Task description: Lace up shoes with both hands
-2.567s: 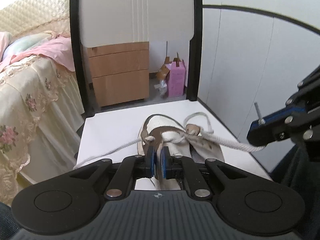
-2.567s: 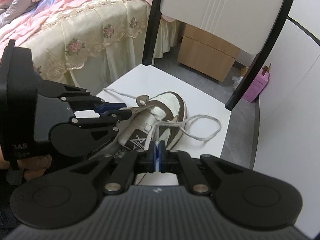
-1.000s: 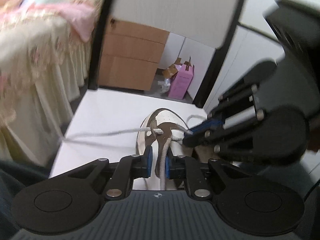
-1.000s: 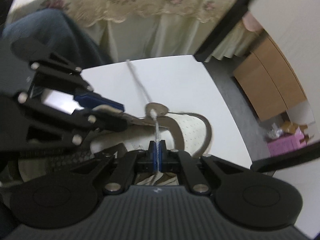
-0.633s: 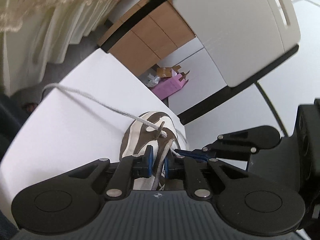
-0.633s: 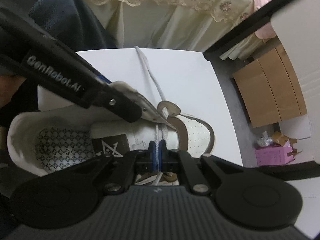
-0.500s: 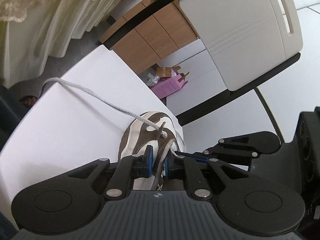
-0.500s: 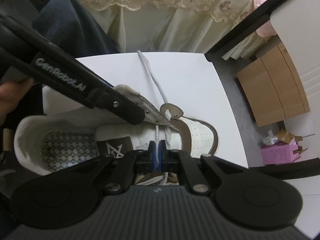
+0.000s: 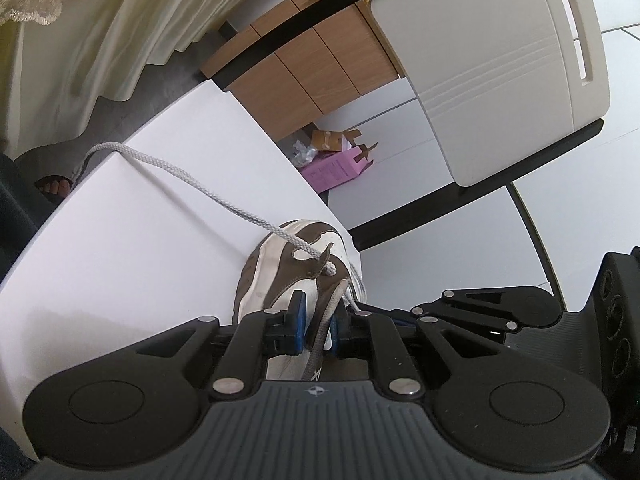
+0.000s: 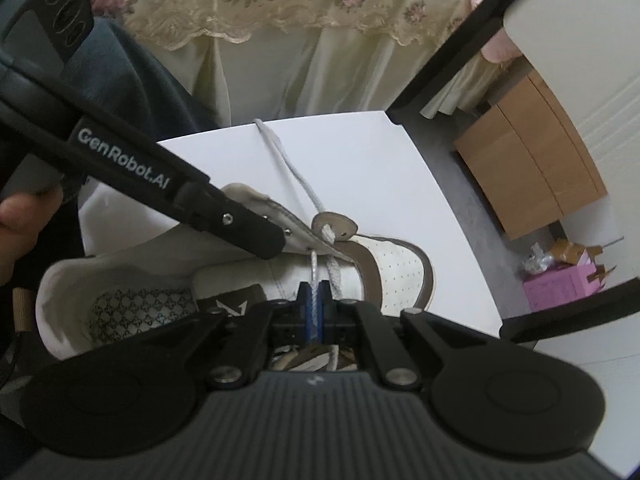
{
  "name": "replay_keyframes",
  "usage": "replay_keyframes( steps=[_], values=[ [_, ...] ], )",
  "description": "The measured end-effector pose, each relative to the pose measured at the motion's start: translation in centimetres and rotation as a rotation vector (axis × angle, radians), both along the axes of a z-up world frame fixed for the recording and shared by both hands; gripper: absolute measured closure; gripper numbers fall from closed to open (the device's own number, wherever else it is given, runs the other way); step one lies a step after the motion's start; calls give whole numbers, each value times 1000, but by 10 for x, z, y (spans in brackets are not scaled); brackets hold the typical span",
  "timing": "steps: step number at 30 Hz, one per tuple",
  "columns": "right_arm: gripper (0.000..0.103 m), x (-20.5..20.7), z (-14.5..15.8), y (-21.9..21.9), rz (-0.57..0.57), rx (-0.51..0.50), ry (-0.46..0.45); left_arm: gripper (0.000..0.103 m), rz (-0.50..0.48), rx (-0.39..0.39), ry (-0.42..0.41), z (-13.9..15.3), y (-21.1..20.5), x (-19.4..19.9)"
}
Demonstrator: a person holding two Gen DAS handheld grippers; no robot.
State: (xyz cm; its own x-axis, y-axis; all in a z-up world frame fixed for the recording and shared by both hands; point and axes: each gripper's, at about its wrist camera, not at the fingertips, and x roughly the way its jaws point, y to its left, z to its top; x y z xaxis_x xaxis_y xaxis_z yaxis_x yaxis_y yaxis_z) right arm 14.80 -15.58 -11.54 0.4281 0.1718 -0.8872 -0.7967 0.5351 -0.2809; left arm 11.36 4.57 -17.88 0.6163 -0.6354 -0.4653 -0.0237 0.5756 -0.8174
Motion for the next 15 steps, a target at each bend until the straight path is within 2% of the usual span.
replay_keyframes(
  steps=[15],
  values=[
    [100,2,-6,6,2,-24,-20,86,-19,13,2,1,1,3]
  ],
)
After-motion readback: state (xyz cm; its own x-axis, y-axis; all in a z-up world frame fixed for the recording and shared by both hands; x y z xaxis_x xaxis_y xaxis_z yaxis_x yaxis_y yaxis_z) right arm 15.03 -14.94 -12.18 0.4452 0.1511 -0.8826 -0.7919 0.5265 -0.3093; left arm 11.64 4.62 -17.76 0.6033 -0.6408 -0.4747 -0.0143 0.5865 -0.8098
